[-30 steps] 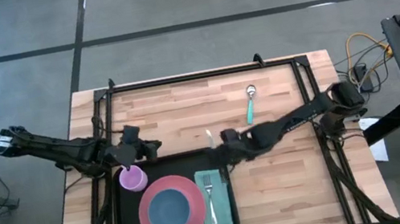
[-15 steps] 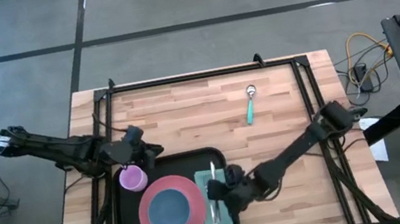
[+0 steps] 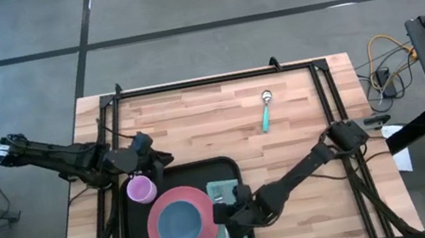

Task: Set up tray
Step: Put the knife on top of the table napkin beside the fork on the black tray

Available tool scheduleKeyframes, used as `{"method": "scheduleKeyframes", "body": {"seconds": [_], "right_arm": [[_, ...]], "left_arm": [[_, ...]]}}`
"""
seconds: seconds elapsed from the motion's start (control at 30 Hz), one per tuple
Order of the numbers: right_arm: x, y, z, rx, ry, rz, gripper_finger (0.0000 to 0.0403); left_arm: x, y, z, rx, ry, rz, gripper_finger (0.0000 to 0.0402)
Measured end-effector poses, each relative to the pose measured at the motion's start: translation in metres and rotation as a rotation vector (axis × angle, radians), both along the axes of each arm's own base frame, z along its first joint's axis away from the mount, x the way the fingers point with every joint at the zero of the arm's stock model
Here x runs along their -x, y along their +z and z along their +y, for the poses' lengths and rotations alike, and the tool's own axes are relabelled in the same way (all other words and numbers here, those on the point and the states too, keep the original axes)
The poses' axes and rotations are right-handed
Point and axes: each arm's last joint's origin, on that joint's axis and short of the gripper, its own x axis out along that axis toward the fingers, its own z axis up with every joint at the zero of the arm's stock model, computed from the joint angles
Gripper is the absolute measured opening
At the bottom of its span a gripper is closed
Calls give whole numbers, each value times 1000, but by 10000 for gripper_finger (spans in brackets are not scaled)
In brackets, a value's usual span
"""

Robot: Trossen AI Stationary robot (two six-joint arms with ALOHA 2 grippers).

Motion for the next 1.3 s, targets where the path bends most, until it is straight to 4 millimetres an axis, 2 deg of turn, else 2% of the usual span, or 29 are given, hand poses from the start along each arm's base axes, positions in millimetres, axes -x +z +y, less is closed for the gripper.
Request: {"method": "scheduleKeyframes", "body": {"seconds": [0.13,0.3,0.7,1.3], "right_arm": [[6,14,-2,33,75,124,24],[1,19,-1,17,136,94,24],[-3,-7,-1,20,135,139,24],[-15,-12,-20,42,129,111,25]], "left_arm": [[0,-1,0,-3,-7,8,75],[0,-1,0,-24,-21,13,75],[0,-1,0,-23,-21,15,75],[0,-3,0,-9,-11,17,75]]}}
